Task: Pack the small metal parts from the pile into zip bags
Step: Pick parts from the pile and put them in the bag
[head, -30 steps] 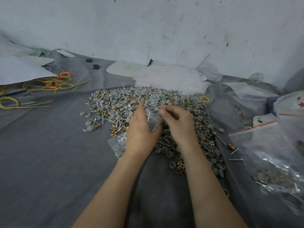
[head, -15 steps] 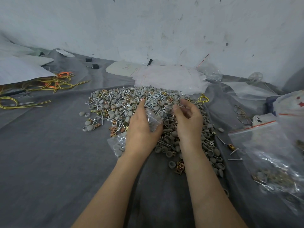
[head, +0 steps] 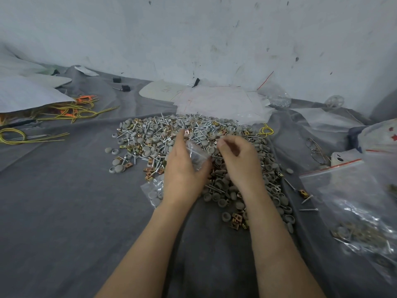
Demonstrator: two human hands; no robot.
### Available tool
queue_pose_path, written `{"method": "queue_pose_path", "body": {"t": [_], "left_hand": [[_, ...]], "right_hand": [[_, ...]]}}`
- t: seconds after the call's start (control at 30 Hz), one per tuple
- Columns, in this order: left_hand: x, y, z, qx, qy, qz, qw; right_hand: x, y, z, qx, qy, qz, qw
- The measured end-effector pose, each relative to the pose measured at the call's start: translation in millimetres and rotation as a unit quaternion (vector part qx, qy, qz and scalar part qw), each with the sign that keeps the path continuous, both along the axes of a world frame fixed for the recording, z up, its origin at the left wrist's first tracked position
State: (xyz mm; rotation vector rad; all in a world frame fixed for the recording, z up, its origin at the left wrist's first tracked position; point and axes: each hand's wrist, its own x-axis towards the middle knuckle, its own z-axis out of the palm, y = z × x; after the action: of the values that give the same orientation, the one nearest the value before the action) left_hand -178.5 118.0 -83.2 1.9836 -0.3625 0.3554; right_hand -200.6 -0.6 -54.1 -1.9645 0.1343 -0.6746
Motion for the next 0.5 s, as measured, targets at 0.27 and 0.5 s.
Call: {"method": "queue_pose_path", "body": {"t": [0.27,0.5], "left_hand": [[2.7,0.4,-0.6,-0.016,-0.008,0.030,0.999],[3.6,1.2,-0.5,-0.015,0.000,0.026,1.000]], "right_hand": [[-13.0,4.6,4.1,-0.367,0.326,0.029,0.871],[-5.9,15.6,-7.8,-0.360,0.290,0.014,0.887]]}}
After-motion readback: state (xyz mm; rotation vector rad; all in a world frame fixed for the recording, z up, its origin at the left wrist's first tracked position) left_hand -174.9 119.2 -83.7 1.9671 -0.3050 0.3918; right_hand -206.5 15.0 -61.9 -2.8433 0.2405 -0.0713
